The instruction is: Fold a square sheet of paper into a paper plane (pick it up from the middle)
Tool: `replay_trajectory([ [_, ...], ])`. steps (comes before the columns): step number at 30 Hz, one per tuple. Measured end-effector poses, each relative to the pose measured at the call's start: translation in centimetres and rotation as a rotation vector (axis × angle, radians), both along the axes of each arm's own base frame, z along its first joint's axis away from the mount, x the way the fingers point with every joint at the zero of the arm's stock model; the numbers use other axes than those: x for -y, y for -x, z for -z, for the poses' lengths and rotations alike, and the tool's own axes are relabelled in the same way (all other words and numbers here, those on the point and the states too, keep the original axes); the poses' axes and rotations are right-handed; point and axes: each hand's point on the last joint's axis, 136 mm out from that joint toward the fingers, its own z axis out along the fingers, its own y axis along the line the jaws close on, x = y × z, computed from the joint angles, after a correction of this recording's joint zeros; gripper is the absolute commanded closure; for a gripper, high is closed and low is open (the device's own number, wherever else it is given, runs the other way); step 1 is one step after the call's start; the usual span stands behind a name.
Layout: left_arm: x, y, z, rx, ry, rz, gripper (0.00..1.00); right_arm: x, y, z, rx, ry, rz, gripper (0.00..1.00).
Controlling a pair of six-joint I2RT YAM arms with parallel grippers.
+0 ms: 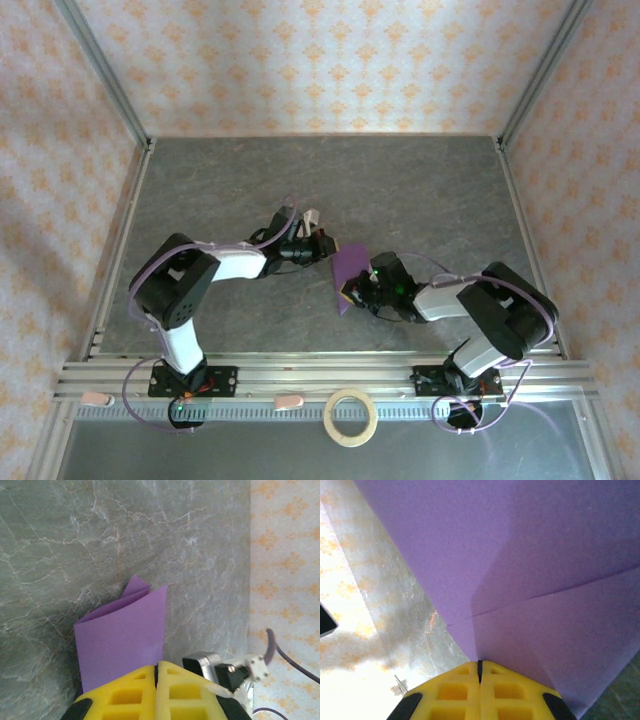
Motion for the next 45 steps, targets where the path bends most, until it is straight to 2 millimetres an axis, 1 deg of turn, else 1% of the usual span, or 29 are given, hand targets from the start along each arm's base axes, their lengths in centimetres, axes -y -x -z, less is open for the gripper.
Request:
replay_trajectory([
  [7,0.9,1.5,4.6,-0.085,-0.049,0.038,0.99,0.1,0.5,-0.1,-0.024,-0.016,0.030,0.95],
  [10,1.1,1.4,4.8,-0.086,-0.045,0.044,1.00,0.0,0.4,-0.4,-0.018,-0.025,0.034,0.90],
  [11,1.1,1.4,4.9,-0.086,-0.046,0.045,1.00,0.0,0.4,-0.8,-0.009,-0.030,0.035,0.85],
  [13,1.1,1.4,4.9,-0.075,-0.052,0.054,1.00,-0.1,0.1,-1.9,0.027,-0.046,0.036,0.75],
  [15,1.1,1.5,4.9,-0.056,-0.065,0.072,1.00,0.2,-0.4,-3.8,0.093,-0.057,0.035,0.65],
  [17,1.0,1.5,5.0,-0.042,-0.079,0.089,1.00,0.9,-1.2,-5.5,0.147,-0.064,0.051,0.59],
  [18,1.1,1.6,5.0,-0.033,-0.083,0.099,1.00,1.7,-2.0,-6.2,0.175,-0.061,0.066,0.58],
  [19,1.1,1.6,5.0,-0.025,-0.086,0.107,1.00,2.4,-2.6,-6.4,0.186,-0.055,0.082,0.57],
  [20,1.1,1.6,5.0,-0.019,-0.088,0.113,1.00,3.4,-3.3,-6.4,0.191,-0.040,0.102,0.57],
  [22,1.1,1.7,5.0,-0.009,-0.092,0.125,1.00,5.4,-4.3,-5.4,0.175,0.001,0.136,0.55],
  [24,1.2,1.7,5.0,-0.004,-0.094,0.133,1.00,7.0,-4.4,-3.9,0.134,0.045,0.148,0.54],
  [26,1.2,1.7,4.9,-0.001,-0.097,0.139,1.00,7.6,-4.0,-2.6,0.096,0.072,0.132,0.54],
  [29,1.2,1.7,4.9,-0.002,-0.103,0.148,1.00,7.6,-3.3,-1.3,0.052,0.089,0.086,0.54],
  [30,1.2,1.8,4.9,-0.002,-0.106,0.153,1.00,7.4,-3.2,-1.1,0.045,0.088,0.071,0.54],
  [33,1.3,1.8,4.9,-0.002,-0.110,0.163,1.00,7.0,-3.6,-1.4,0.053,0.079,0.045,0.56],
  [36,1.3,1.8,4.9,0.001,-0.112,0.170,1.00,6.7,-3.6,-1.5,0.057,0.071,0.022,0.59],
  [40,1.3,1.8,4.9,0.001,-0.112,0.171,1.00,5.9,-4.6,-1.7,0.066,0.061,-0.014,0.59],
  [45,1.4,1.8,4.9,-0.003,-0.112,0.173,1.00,5.6,-5.9,-2.3,0.100,0.051,-0.045,0.60],
])
